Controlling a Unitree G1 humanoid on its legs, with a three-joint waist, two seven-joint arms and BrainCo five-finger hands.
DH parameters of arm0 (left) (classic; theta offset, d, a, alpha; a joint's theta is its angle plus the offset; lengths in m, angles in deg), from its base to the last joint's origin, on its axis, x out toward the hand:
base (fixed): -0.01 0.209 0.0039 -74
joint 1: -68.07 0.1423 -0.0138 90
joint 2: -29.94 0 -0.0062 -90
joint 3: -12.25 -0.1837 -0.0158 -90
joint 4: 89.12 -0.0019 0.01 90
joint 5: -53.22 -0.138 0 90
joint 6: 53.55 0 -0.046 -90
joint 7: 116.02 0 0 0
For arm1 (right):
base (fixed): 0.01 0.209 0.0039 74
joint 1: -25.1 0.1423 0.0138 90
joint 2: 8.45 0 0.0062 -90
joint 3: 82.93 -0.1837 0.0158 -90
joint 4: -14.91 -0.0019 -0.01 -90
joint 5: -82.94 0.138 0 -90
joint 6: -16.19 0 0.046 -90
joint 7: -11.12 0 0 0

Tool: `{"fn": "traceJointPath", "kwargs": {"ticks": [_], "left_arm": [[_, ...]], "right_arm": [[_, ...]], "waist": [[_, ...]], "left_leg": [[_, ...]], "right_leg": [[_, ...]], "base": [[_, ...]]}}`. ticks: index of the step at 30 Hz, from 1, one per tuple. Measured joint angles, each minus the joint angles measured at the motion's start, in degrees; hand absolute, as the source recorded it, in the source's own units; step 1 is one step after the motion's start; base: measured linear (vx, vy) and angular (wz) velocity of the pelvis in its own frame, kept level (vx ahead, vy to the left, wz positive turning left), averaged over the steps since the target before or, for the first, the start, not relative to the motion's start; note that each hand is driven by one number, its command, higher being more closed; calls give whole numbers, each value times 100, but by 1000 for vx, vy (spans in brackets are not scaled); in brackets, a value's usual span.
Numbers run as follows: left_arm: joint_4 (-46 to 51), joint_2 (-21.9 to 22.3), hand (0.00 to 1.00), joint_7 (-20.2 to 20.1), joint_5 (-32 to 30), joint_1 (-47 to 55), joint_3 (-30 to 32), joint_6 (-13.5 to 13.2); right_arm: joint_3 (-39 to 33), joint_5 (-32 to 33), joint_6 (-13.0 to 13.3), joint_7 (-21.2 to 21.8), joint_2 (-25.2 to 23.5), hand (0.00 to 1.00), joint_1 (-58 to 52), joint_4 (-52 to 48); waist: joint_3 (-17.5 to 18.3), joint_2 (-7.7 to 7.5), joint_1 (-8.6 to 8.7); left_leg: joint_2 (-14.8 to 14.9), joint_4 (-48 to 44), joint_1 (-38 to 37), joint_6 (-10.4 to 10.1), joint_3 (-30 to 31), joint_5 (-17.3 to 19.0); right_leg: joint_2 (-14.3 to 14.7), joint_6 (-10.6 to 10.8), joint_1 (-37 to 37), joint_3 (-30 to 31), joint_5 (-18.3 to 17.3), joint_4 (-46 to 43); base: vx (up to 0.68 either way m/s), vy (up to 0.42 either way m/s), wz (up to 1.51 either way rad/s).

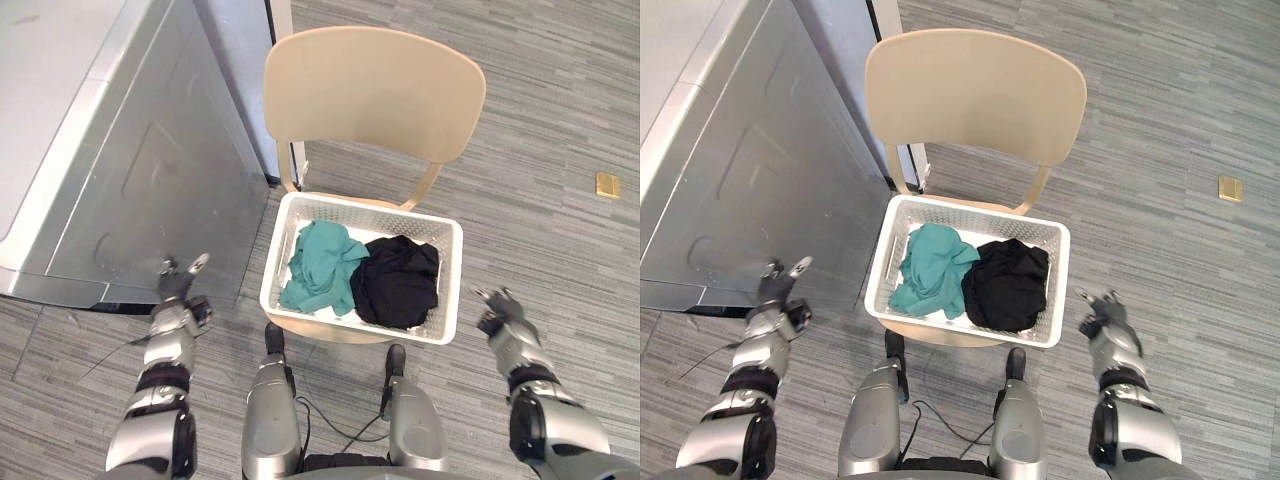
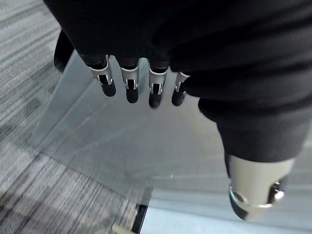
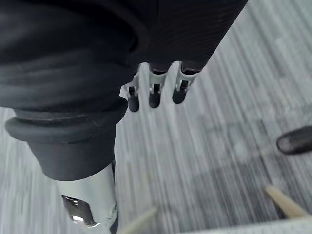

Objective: Pick up the laundry basket with both hands and put the clothes into the washing machine.

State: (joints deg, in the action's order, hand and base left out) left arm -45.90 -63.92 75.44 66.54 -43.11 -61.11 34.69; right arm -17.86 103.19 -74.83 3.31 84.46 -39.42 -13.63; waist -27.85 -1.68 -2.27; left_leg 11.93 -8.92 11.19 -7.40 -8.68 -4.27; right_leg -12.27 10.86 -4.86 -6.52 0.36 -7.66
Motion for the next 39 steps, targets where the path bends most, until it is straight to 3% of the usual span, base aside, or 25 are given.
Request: {"fn": "traceJointPath", "kwargs": {"ticks": [2,10,15,21,27,32,39], "left_arm": [[1,-5,0,-13,1,175,48,-7],[-117,253,0,-139,2,1079,403,-12],[-526,585,0,-156,8,1651,673,-1],[-909,949,0,-294,11,2216,786,26],[-1017,1310,0,-403,0,2470,741,32],[-1131,1352,0,-485,-55,2646,613,31],[-1230,1462,0,-530,-57,2695,478,33]], "right_arm": [[-79,1,-4,9,49,0,-193,-10],[-758,161,-51,61,4,0,-1045,-5],[-898,246,-53,191,-62,0,-1233,8],[-656,235,-49,305,-553,0,-1427,12],[174,222,-35,362,-1152,0,-1431,22],[477,244,-21,428,-1232,0,-1425,129],[688,510,58,425,-1344,0,-1300,302]], "waist": [[8,0,5],[1082,119,64],[1365,267,93],[1731,227,60],[1845,209,-22],[1942,118,-183],[1977,45,-232]], "left_leg": [[0,25,-101,0,3,-1],[-67,717,-662,-100,64,-219],[-100,1222,-1024,-101,45,-431],[-116,1439,-1172,-109,67,-510],[-203,1476,-1167,-111,347,-505],[-264,1479,-1098,-108,496,-507],[-310,1482,-1003,-110,721,-507]], "right_leg": [[0,0,118,-30,0,37],[-3,-26,582,-273,-31,313],[5,-24,761,-320,-37,401],[8,-51,913,-455,-87,554],[-44,37,1162,-781,-164,620],[-77,53,1274,-980,-168,732],[-77,66,1385,-1237,-181,793]], "base": [[2,0,2],[29,-11,9],[1,-2,3],[11,-12,7],[13,-16,24],[38,-14,19],[4,-24,16]]}}
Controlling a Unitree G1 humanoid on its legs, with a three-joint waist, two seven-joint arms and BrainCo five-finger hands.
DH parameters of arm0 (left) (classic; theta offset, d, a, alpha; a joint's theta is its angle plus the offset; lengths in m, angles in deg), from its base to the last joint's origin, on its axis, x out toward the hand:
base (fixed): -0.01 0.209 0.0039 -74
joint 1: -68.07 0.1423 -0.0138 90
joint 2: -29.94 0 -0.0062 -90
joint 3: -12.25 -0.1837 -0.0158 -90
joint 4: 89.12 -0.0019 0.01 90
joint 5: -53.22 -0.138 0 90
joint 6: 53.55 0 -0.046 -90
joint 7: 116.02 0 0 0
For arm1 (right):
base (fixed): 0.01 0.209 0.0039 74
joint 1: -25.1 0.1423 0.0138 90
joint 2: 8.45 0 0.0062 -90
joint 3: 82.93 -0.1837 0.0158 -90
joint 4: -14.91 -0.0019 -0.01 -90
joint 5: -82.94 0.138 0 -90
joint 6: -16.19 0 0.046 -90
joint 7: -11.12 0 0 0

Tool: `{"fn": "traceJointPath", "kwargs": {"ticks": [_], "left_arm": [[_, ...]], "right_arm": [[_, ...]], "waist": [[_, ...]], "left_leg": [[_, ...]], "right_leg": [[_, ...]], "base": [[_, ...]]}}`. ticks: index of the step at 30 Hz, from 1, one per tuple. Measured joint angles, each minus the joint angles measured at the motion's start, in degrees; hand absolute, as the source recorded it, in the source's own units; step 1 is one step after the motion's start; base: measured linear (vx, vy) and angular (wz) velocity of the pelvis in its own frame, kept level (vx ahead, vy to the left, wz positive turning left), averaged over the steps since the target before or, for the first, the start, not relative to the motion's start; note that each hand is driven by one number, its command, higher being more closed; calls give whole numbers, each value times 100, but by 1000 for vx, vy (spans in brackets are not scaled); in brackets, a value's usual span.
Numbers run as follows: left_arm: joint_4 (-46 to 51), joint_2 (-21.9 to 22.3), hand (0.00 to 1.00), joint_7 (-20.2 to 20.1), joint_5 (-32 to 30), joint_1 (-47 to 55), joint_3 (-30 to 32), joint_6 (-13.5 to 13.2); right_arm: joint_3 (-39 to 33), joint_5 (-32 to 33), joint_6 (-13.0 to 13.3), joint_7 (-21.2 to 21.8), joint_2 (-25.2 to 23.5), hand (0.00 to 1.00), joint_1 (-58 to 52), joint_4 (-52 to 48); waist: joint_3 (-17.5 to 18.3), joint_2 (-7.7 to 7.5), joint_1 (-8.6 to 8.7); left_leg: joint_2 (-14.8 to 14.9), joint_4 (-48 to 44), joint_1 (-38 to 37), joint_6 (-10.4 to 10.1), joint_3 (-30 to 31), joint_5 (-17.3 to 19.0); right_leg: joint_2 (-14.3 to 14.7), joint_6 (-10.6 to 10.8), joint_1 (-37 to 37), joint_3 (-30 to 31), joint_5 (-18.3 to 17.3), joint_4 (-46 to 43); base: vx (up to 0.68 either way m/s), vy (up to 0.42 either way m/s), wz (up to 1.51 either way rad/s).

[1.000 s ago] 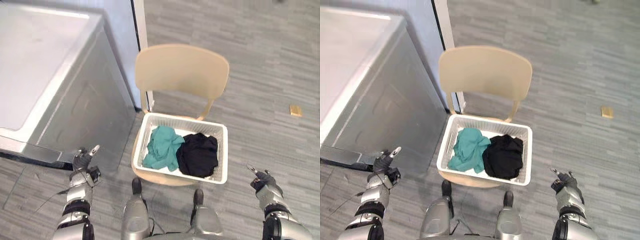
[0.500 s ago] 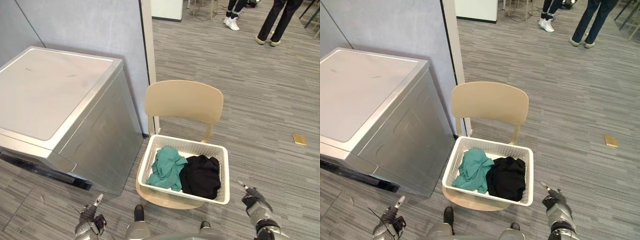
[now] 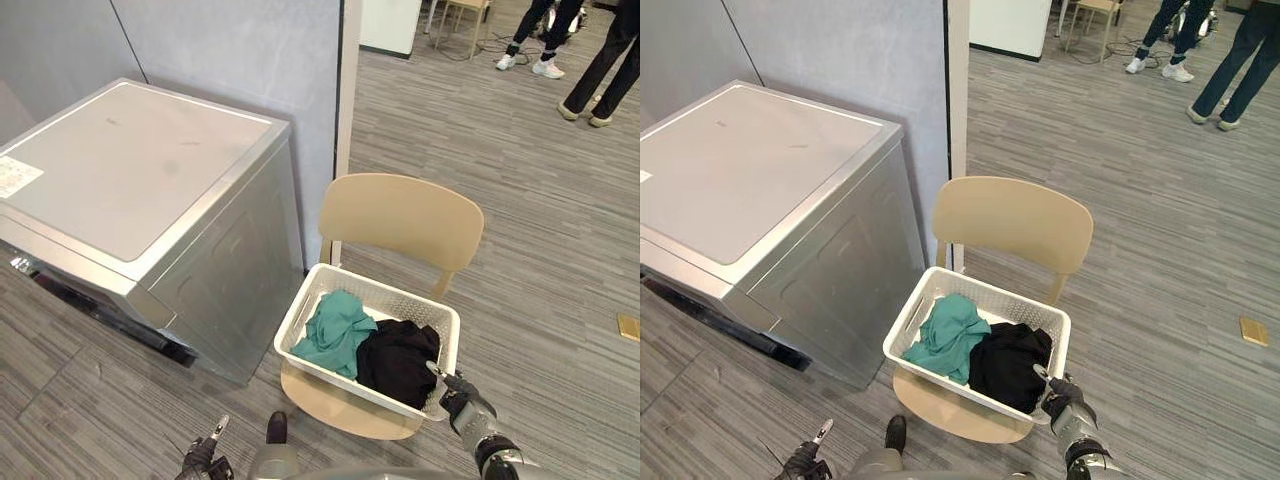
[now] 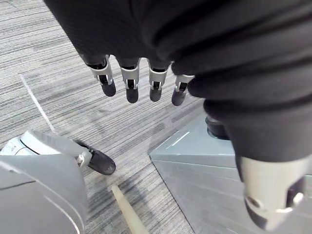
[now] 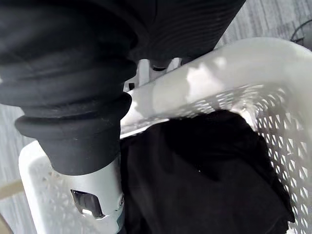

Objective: Pick up the laundry basket with both hands and put the clothes into the washing machine.

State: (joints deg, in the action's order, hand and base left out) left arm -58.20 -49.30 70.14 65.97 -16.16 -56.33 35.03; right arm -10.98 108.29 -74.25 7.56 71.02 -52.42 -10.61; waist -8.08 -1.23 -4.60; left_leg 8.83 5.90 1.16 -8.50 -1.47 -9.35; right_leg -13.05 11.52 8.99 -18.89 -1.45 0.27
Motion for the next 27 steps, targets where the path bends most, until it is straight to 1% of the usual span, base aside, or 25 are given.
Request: {"fn": "traceJointPath", "kwargs": {"ticks": [3,7,10,13,14,15,18,19,23,25,27], "left_arm": [[5,-3,0,2,0,-36,-16,-3],[6,-26,0,11,-7,-59,-70,-2],[1,-43,0,19,-115,-57,-70,0],[-30,-99,0,33,-252,-46,-50,8],[-69,-108,0,34,-277,-43,-47,12],[-220,-115,0,33,-397,-39,20,54],[-367,-98,0,27,-508,-43,272,115],[-391,-94,0,25,-519,-49,387,116],[-406,-55,0,18,-571,-39,627,119],[-406,-50,0,13,-571,-41,630,119],[-453,-45,0,4,-574,-45,629,117]], "right_arm": [[-7,58,0,-12,-21,0,18,59],[-84,118,-4,-31,-29,0,52,227],[-637,116,3,-30,-27,0,8,225],[-1487,104,2,-68,13,0,-257,315],[-1659,98,1,-75,41,0,-297,380],[-2098,61,-10,-117,94,0,-416,456],[-2806,-130,-15,-124,192,0,-765,461],[-3051,-134,-17,-131,230,0,-940,483],[-3633,-126,-30,-122,236,0,-1153,662],[-3850,-121,-67,-120,122,0,-1265,670],[-4048,-111,-89,-94,-149,0,-1426,670]], "waist": [[-7,-28,-81],[1,-131,-84],[-26,-201,-75],[-11,-252,-22],[-11,-256,-7],[-9,-262,61],[-3,-265,88],[0,-271,139],[8,-279,389],[10,-276,382],[48,-282,382]], "left_leg": [[-11,1,9,0,44,1],[-42,2,13,-4,152,6],[-58,2,13,-3,144,16],[-60,1,-35,-6,64,36],[-56,1,-59,-5,32,46],[-48,1,-162,-6,-99,89],[-16,2,-336,-16,-339,164],[1,2,-372,-21,-394,180],[27,1,-412,-29,-489,188],[35,1,-486,-22,-574,215],[43,0,-556,-24,-656,238]], "right_leg": [[0,2,34,-53,-10,9],[-8,11,111,-164,-83,1],[-21,9,116,-151,-84,6],[-31,8,113,-83,-84,9],[-33,6,111,-47,-83,9],[-50,5,114,84,-80,7],[-63,4,112,305,-80,7],[-58,4,109,350,-80,7],[-47,-7,70,451,-76,0],[-48,-13,82,525,-69,-3],[-49,-14,83,616,-69,-6]], "base": [[-23,-20,8],[-9,-27,16],[0,0,0],[22,-18,-9],[20,-13,-32],[16,-6,-37],[9,-9,-43],[-1,-17,-27],[-24,-18,-14],[-31,-10,-23],[-29,-13,-18]]}}
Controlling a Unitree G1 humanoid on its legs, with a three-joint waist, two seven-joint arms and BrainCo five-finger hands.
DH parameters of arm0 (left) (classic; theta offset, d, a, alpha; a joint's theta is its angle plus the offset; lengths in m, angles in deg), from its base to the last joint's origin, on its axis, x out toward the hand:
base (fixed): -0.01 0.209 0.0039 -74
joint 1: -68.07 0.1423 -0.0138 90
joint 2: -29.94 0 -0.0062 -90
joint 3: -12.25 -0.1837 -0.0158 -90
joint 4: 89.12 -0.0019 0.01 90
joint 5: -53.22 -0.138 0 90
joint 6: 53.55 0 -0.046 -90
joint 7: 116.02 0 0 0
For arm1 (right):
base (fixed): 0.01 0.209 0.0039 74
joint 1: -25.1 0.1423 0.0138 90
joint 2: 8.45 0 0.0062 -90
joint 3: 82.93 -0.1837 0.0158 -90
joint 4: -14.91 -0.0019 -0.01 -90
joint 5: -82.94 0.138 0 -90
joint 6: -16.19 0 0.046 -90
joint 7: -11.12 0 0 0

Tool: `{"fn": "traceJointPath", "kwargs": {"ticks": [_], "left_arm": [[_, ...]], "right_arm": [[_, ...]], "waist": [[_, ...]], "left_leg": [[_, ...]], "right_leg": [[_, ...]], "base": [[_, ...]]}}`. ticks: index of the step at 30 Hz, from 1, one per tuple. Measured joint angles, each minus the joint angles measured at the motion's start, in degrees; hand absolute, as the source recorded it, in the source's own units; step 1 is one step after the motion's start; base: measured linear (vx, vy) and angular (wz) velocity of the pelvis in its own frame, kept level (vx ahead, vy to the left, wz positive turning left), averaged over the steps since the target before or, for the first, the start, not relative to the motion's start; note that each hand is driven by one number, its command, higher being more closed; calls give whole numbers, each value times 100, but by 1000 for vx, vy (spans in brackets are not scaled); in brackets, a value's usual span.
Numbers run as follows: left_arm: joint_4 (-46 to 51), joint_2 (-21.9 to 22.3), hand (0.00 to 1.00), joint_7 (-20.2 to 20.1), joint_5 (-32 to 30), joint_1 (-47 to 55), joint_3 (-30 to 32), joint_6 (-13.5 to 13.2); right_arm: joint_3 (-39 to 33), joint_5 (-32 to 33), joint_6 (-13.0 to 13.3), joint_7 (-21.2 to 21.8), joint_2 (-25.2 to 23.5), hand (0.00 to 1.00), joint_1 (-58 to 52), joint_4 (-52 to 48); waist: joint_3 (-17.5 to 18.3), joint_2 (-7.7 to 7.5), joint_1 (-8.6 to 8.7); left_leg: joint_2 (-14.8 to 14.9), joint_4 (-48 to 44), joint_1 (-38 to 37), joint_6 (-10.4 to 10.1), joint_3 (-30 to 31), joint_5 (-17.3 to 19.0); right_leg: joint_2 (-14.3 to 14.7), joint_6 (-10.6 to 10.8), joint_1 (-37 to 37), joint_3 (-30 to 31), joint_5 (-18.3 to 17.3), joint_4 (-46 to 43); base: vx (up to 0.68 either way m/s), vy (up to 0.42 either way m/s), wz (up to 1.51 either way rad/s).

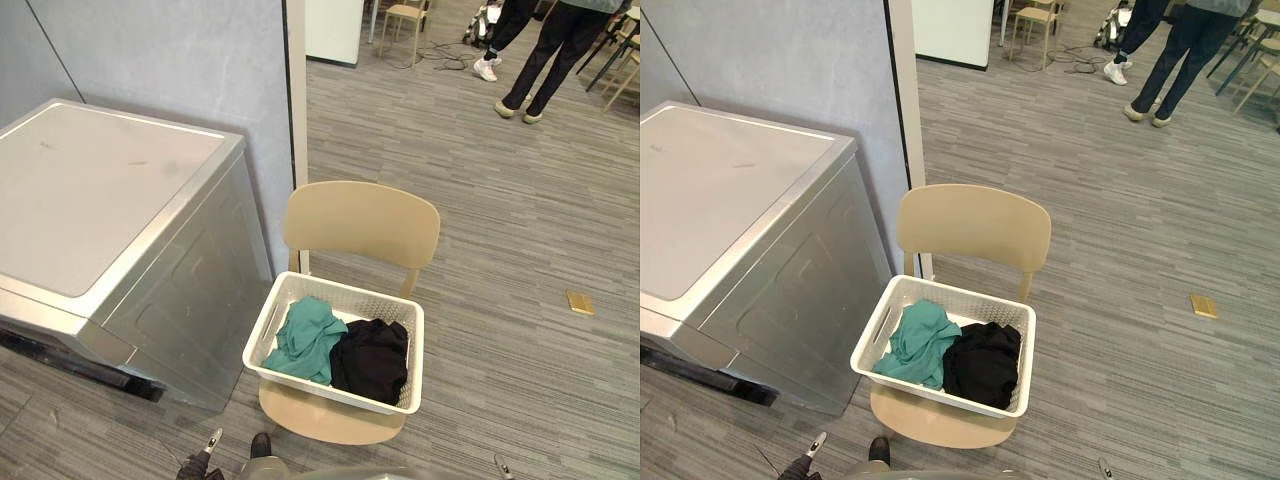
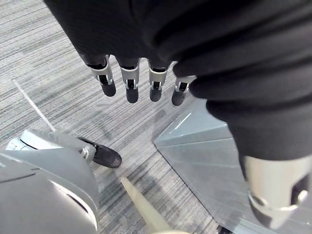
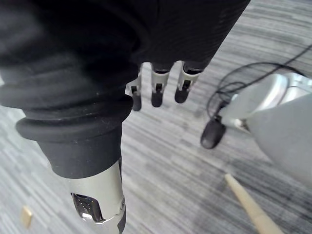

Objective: Pick up the laundry basket with both hands and put the clothes into the washing machine.

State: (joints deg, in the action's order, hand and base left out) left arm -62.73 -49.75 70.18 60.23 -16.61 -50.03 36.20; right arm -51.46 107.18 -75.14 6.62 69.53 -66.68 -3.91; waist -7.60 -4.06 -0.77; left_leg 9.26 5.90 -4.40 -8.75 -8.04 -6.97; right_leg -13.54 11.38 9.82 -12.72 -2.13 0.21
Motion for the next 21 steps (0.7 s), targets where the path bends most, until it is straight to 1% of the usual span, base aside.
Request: {"fn": "traceJointPath", "kwargs": {"ticks": [1,3,5,7,8,10,11,12,13,14,15,16,17,18,19,20,21], "left_arm": [[-10,10,0,0,0,0,-1,2],[-21,111,0,-21,-3,-9,-15,2],[-75,138,0,-101,-46,-15,-81,3],[-189,146,0,-128,-121,-7,-199,9],[-202,138,0,-134,-140,26,-321,12],[-237,91,0,-215,-144,32,-609,2],[-234,81,0,-233,-130,29,-684,-2],[-199,65,0,-245,-55,18,-892,-20],[-161,51,0,-248,6,11,-979,-30],[-113,30,0,-255,83,-23,-1081,-35],[-68,24,0,-256,178,-94,-1201,-44],[-2,71,0,-254,272,-188,-1240,-39],[37,127,0,-254,325,-204,-1242,-41],[93,285,0,-244,378,-195,-1151,-64],[134,444,0,-236,384,-186,-979,-85],[124,500,0,-235,383,-182,-902,-89],[89,486,0,-228,388,-196,-652,-56]], "right_arm": [[-11,4,-9,24,-79,0,-23,1],[-6,135,-27,154,-394,0,-139,51],[16,237,-50,212,-556,0,-173,183],[189,237,-116,220,-642,0,-215,201],[348,222,-140,240,-600,0,-225,203],[925,181,-132,320,-538,0,-200,152],[1113,104,-130,340,-507,0,-199,150],[1665,-111,-128,351,-425,0,-194,139],[1858,-241,-125,351,-404,0,-181,130],[2100,-362,-124,349,-375,0,-151,115],[2419,-502,-123,343,-258,0,-36,97],[2704,-672,-120,334,-114,0,97,-3],[2825,-708,-115,332,-27,0,165,-61],[3020,-809,-83,324,146,0,248,-102],[3155,-894,-48,316,280,0,358,-257],[3149,-911,-16,315,343,0,374,-290],[3137,-918,17,304,221,0,454,-360]], "waist": [[3,-2,6],[38,-5,19],[50,1,26],[64,35,15],[67,63,16],[98,143,34],[60,222,39],[50,236,43],[40,258,65],[34,262,117],[-59,340,179],[-272,494,171],[-382,600,171],[-503,829,160],[-606,1022,107],[-677,1113,96],[-792,946,91]], "left_leg": [[1,0,-17,0,-17,4],[2,-1,-39,0,-40,6],[9,-2,-119,-6,-76,11],[18,-2,-312,-21,-198,48],[23,-2,-416,-23,-262,67],[83,-13,-502,-29,-329,75],[110,-38,-485,-31,-315,76],[193,-48,-364,-59,-249,73],[227,-100,-261,-70,-172,87],[279,-319,37,-66,28,92],[352,-599,405,-47,334,67],[404,-784,706,-94,649,-34],[424,-821,837,-84,809,-92],[441,-777,1082,-53,1116,-268],[433,-646,1285,224,1399,-438],[441,-407,1313,513,1440,-334],[392,-398,1441,1112,709,243]], "right_leg": [[0,0,1,19,0,-3],[-3,-4,4,42,4,-9],[-1,-7,56,75,9,-8],[-2,-8,148,206,10,-18],[-2,-10,210,266,16,-13],[55,-41,246,340,38,-9],[84,-49,244,333,44,-9],[175,-85,192,296,64,-19],[213,-99,170,231,66,-21],[270,-175,78,81,35,-55],[363,-219,-53,-140,30,-151],[455,-270,-138,-352,-6,-317],[488,-289,-217,-488,-45,-445],[507,-377,-449,-742,-280,-875],[488,-527,-714,-1020,-555,-1459],[479,-659,-818,-1139,-656,-1642],[198,-705,-802,-1537,-625,-1542]], "base": [[-29,-13,-13],[-34,-14,-6],[-25,-12,-10],[-30,-7,-27],[-54,-4,-30],[-81,-16,-18],[-134,-46,4],[-127,-48,17],[-136,-58,40],[-110,-82,74],[-146,-102,104],[-158,-100,104],[-209,-73,110],[-247,-79,128],[-264,-90,128],[-251,-83,152],[-178,-44,128]]}}
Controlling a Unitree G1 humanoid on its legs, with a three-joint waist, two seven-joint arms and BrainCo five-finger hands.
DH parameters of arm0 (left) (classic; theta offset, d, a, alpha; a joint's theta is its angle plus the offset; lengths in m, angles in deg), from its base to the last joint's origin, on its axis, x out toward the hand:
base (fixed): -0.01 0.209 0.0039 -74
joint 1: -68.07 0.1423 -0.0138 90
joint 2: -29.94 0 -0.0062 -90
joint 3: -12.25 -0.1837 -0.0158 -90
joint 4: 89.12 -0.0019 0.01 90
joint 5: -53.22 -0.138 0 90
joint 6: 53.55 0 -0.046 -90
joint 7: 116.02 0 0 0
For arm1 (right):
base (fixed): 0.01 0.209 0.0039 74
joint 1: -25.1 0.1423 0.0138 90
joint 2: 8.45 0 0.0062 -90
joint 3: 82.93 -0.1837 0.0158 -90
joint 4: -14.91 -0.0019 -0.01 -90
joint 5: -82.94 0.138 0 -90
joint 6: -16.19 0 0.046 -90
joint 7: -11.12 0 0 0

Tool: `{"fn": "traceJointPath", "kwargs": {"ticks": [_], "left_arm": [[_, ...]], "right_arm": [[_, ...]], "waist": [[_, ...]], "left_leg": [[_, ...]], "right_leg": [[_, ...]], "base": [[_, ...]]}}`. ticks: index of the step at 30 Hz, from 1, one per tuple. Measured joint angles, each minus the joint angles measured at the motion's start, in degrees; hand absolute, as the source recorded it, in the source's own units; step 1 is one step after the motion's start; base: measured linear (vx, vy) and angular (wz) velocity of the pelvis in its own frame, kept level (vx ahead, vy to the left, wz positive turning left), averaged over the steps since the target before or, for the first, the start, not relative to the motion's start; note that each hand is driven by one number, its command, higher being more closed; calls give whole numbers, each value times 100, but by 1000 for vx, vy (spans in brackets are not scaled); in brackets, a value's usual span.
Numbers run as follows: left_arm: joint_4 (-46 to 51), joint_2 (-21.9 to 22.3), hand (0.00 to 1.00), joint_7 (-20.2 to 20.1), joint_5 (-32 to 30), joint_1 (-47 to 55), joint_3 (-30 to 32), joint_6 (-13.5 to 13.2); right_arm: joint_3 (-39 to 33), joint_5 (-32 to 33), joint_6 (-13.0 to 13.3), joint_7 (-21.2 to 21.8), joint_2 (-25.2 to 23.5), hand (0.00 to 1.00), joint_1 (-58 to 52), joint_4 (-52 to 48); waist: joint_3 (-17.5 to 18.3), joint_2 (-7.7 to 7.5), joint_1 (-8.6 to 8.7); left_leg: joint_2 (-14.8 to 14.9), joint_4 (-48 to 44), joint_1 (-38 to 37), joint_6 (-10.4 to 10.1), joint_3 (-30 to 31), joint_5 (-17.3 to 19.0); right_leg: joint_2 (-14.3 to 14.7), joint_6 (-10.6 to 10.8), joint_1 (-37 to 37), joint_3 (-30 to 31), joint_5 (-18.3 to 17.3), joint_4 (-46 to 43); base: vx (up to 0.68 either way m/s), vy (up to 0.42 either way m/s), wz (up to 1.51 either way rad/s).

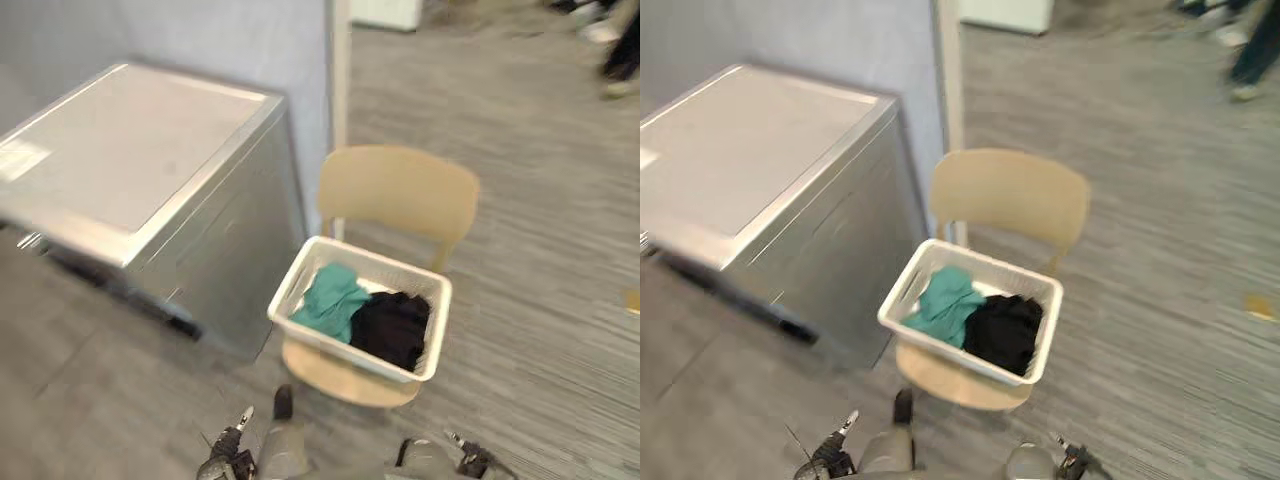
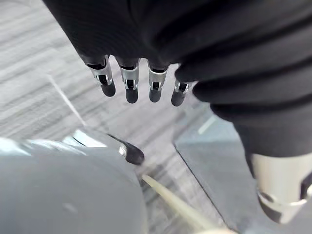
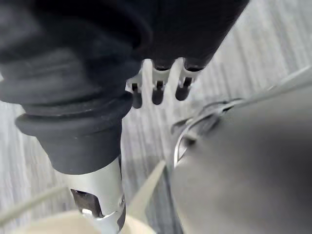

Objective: Pick up the laundry basket with both hands and put the clothes into the washing machine.

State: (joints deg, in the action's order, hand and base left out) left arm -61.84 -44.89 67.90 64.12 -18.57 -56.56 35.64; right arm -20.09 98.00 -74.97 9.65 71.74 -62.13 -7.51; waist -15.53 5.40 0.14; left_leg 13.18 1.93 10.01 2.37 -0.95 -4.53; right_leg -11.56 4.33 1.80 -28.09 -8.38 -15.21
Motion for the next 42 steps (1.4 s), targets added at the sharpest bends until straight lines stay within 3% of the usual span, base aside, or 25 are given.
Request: {"fn": "traceJointPath", "kwargs": {"ticks": [1,2,5,7,9,10,13,18,20,21,23,24,25,26,27,28,29,30,32,34,36,38,40,41,42], "left_arm": [[-4,-23,0,11,14,-4,154,11],[-106,-39,0,16,7,82,358,57],[-267,83,0,26,2,435,683,73],[-370,123,0,-1,-8,414,739,156],[-346,67,0,-6,-55,330,769,184],[-348,38,0,-7,-82,261,698,187],[-312,-178,0,-7,-96,325,287,190],[-301,-260,0,-16,-96,277,-400,15],[-316,-259,0,-15,-96,266,-561,-12],[-321,-268,0,-14,-96,316,-642,-15],[-371,-365,0,-12,-105,317,-747,-2],[-447,-466,0,-10,-149,272,-666,29],[-505,-499,0,-11,-166,232,-618,45],[-534,-676,0,-22,-259,216,-372,61],[-513,-845,0,-50,-311,171,-247,102],[-516,-741,0,-57,-336,140,-164,124],[-524,-432,0,-66,-411,67,104,174],[-520,-341,0,-66,-478,3,286,182],[-519,-348,0,-102,-506,-113,332,155],[-497,-417,0,-131,-554,-291,340,147],[-467,-336,0,-149,-609,-348,296,128],[-454,-199,0,-155,-600,-273,219,87],[-304,-126,0,-155,-549,-235,85,58],[-251,-89,0,-155,-545,-231,86,57],[-152,-59,0,-148,-545,-210,95,53]], "right_arm": [[-39,0,29,-4,-50,0,37,-17],[-170,-1,79,-28,-107,0,64,-102],[-342,-1,71,-62,-131,0,51,-112],[-428,1,68,-89,-123,0,8,-49],[-701,13,55,-100,-74,0,-14,179],[-789,13,26,-107,-131,0,-15,206],[-874,13,-45,-133,-278,0,-115,292],[-566,12,-38,-114,-57,0,-267,74],[-577,13,-33,-119,105,0,-325,54],[-599,15,-42,-104,222,0,-347,52],[-609,26,-38,-60,116,0,-327,63],[-615,69,-47,-32,-142,0,-234,60],[-621,100,-47,8,-275,0,-218,61],[-710,194,-47,53,-530,0,-211,78],[-925,290,-38,58,-716,0,-200,107],[-1028,296,-36,58,-690,0,-207,76],[-1245,295,-35,55,-556,0,-318,-141],[-1388,294,-57,44,-577,0,-399,-91],[-1341,293,-131,29,-652,0,-452,-39],[-1339,293,-140,34,-794,0,-546,24],[-1371,294,-143,14,-829,0,-676,91],[-1386,343,-105,14,-780,0,-663,74],[-1377,408,-22,15,-732,0,-532,-25],[-1349,439,-21,13,-738,0,-517,-98],[-1231,537,15,10,-725,0,-477,-183]], "waist": [[-40,-119,-1],[-49,-189,-66],[-17,-130,-34],[29,-117,31],[337,-92,228],[325,-205,175],[457,-452,43],[724,-441,68],[685,-425,112],[703,-361,208],[643,-320,226],[578,-439,228],[537,-562,228],[582,-959,186],[511,-1386,149],[420,-1195,234],[263,-819,321],[238,-587,318],[363,-655,236],[387,-866,403],[447,-900,415],[605,-684,382],[706,-556,419],[699,-540,410],[687,-490,393]], "left_leg": [[-45,-567,197,85,-430,95],[-8,-2028,402,52,-853,98],[479,-3471,-352,-735,-1001,841],[703,-3168,-848,-973,-1094,987],[494,-1397,-1261,-1254,-2002,1110],[372,-1075,-1365,-1437,-1971,937],[-237,-393,-1814,-1254,-1962,625],[-1057,312,-1958,-828,-1738,338],[-1245,391,-1948,-662,-1356,381],[-1256,389,-1964,-586,-1027,363],[-1082,311,-1964,-454,-608,362],[-1013,202,-1889,-444,-349,370],[-1019,156,-1840,-445,-232,371],[-1267,-123,-1631,-430,-223,447],[-1555,-1431,-1152,-287,-725,974],[-1478,-2054,-976,-136,-798,1362],[-1157,-2481,-890,-49,-719,1893],[-1015,-2264,-995,-65,-655,1947],[-1048,-1502,-1313,-127,-629,1854],[-1108,-823,-1678,-85,-322,1715],[-1084,-595,-1917,-164,-82,1670],[-813,-1010,-1884,-498,46,1684],[-715,-2711,-1173,-987,207,1925],[-708,-3235,-994,-1160,253,1866],[-600,-4359,-619,-1569,174,1519]], "right_leg": [[-172,9,-19,-244,47,9],[-375,-4,1,-513,167,16],[-392,-23,318,-1042,217,68],[-403,9,373,-1447,296,56],[-542,179,247,-2068,498,89],[-592,167,258,-2126,602,146],[-885,256,506,-2108,1029,539],[-1670,309,434,-2067,1257,215],[-2016,-360,385,-1819,1207,-425],[-2042,-980,264,-1129,1361,-887],[-1386,-656,-67,519,892,-1479],[-715,-403,-233,1137,322,-1809],[-477,-394,-257,1224,37,-1772],[-423,-237,-32,1215,-408,-1134],[-879,445,381,893,-777,-690],[-823,354,362,747,-727,-989],[-766,-313,-264,760,-568,-2485],[-528,-104,-517,715,-915,-2196],[-191,-68,-789,390,-795,-993],[96,-204,-988,330,-107,-261],[298,-418,-825,553,305,-145],[611,-474,-600,401,166,5],[785,-470,-230,330,73,303],[800,-469,-94,314,68,376],[824,-471,186,325,68,476]], "base": [[-159,-59,153],[-147,-67,114],[-169,-26,102],[-121,92,127],[-105,243,143],[-76,195,86],[-89,254,16],[-102,185,23],[-46,126,102],[-1,105,135],[30,11,120],[44,-142,83],[78,-145,97],[98,-68,81],[143,-29,79],[83,-11,68],[36,-13,51],[37,25,20],[135,2,-11],[295,-112,56],[318,-163,54],[461,-120,3],[491,-67,11],[458,-53,2],[352,-30,-6]]}}
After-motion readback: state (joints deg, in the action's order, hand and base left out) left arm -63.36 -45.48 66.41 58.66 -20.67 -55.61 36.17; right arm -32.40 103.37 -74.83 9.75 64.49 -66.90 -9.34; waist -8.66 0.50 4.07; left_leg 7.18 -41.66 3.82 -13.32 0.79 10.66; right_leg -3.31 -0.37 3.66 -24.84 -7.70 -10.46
